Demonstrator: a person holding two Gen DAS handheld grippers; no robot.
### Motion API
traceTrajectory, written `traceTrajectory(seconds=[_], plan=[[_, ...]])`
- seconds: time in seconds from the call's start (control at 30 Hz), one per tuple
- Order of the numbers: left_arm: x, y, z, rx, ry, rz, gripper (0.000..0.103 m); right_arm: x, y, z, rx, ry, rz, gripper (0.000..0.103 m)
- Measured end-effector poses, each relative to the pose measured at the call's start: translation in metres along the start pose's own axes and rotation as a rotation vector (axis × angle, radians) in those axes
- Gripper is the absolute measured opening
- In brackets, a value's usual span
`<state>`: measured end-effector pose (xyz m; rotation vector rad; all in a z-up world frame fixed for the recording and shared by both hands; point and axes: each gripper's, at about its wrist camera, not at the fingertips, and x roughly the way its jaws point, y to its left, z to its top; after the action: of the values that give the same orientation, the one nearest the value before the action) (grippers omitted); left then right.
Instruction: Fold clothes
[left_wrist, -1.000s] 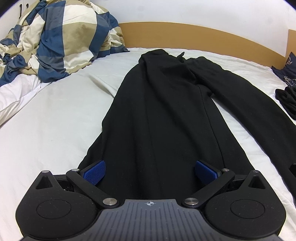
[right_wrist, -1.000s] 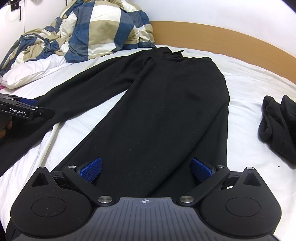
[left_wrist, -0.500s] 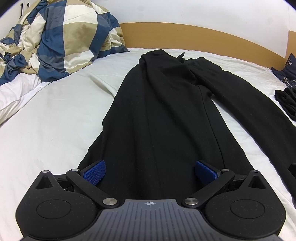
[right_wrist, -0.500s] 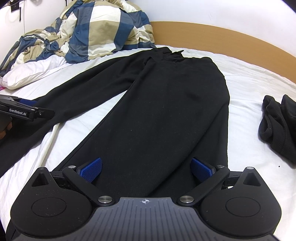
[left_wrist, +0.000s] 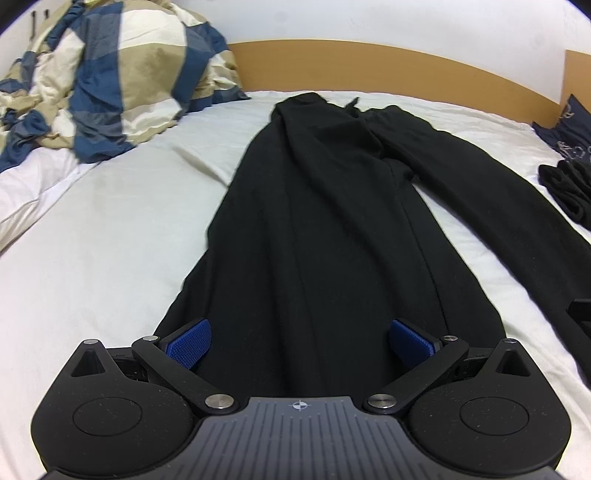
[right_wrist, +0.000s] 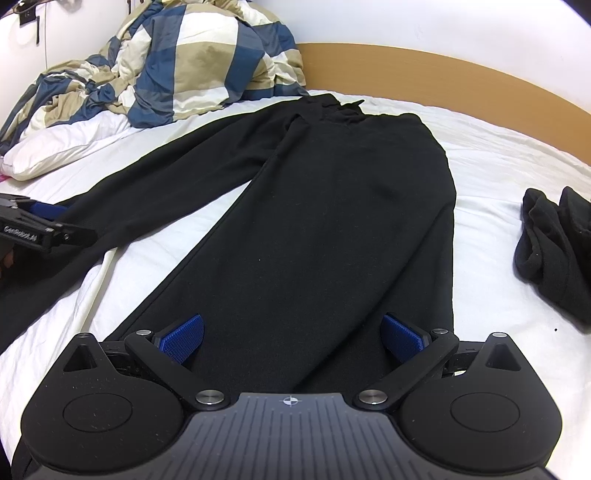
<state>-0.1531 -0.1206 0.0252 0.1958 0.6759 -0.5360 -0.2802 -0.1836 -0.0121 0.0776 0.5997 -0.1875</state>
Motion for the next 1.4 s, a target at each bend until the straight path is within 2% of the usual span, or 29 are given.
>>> traceTrajectory(seconds=[0.27, 0.6, 0.7, 0.83, 0.9, 0.97, 1.03, 1.1, 1.2, 1.23, 1.33, 1.4], plan=[[-0.052, 0.001, -0.061, 0.003, -0.14, 0.05, 0.103, 0.004, -0.001, 0.002, 0.01, -0.003, -0.001, 0.103], [-0.098, -0.007, -0.095, -0.028, -0.131, 0.102, 0.103, 0.005, -0.004, 0.002, 0.041, -0.006, -0.044, 0.103], [-0.11, -0.005, -0.091, -0.023, -0.105, 0.082, 0.102, 0.006, -0.005, 0.002, 0.047, -0.005, -0.054, 0.103], [-0.113, -0.009, -0.067, 0.017, -0.199, 0.057, 0.102, 0.008, -0.006, 0.003, 0.046, -0.003, -0.056, 0.103], [-0.098, -0.01, -0.058, 0.03, -0.196, 0.033, 0.102, 0.007, -0.009, 0.002, 0.045, -0.003, -0.056, 0.103], [-0.072, -0.007, -0.062, 0.032, -0.107, 0.05, 0.103, 0.007, -0.009, 0.002, 0.046, -0.002, -0.056, 0.103], [-0.069, 0.008, -0.079, -0.026, -0.17, 0.008, 0.103, 0.004, -0.009, 0.0, 0.046, 0.004, -0.058, 0.103], [-0.075, 0.012, -0.09, 0.004, -0.211, -0.001, 0.103, -0.004, -0.008, -0.004, 0.047, 0.013, -0.066, 0.103], [-0.079, 0.016, -0.092, 0.005, -0.219, -0.009, 0.103, -0.033, -0.014, -0.019, 0.104, -0.022, 0.019, 0.103], [-0.079, 0.016, -0.091, 0.0, -0.221, -0.006, 0.102, -0.044, -0.018, -0.024, 0.136, -0.044, 0.071, 0.103], [-0.078, 0.012, -0.084, -0.031, -0.231, 0.006, 0.102, -0.06, -0.028, -0.03, 0.145, -0.035, 0.09, 0.103], [-0.078, 0.007, -0.079, -0.046, -0.243, -0.028, 0.102, -0.071, -0.034, -0.034, 0.149, -0.027, 0.098, 0.103]])
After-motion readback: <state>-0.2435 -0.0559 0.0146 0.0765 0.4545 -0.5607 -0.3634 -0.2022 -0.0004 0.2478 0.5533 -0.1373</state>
